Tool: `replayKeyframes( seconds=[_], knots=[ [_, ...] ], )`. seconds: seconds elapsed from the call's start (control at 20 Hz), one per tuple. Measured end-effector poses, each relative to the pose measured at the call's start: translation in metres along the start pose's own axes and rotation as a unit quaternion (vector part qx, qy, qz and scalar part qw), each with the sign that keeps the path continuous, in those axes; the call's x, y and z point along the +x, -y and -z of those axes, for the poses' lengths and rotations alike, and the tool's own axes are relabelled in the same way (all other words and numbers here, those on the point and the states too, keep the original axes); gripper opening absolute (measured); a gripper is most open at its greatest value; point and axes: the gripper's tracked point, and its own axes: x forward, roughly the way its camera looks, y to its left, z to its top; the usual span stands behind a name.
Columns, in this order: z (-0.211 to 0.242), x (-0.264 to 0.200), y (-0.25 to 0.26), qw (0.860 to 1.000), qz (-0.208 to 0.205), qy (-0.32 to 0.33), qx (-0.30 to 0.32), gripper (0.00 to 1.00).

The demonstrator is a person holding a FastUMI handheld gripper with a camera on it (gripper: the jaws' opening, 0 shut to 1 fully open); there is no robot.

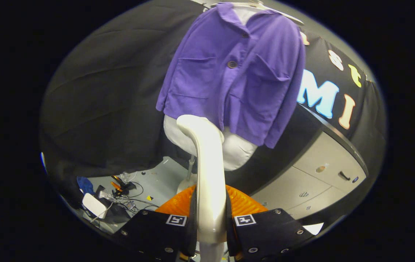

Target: Iron the clothes twice with a garment steamer, once on the left side and once on the right side.

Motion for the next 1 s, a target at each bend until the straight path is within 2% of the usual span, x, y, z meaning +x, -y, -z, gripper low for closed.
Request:
replayKeyframes(
  seconds=[0.25, 0.4, 0.65, 1.0],
  knots=[
    [-0.003, -0.059, 0.086, 0.997, 0.039, 0.023, 0.066, 0.33],
    [-0.019, -0.099, 0.138, 0.991, 0.056, 0.062, 0.107, 0.33],
    [-0.053, -0.146, 0.193, 0.975, 0.070, 0.138, 0.159, 0.33],
    [-0.093, -0.185, 0.243, 0.949, 0.124, 0.220, 0.190, 0.33]
  ],
)
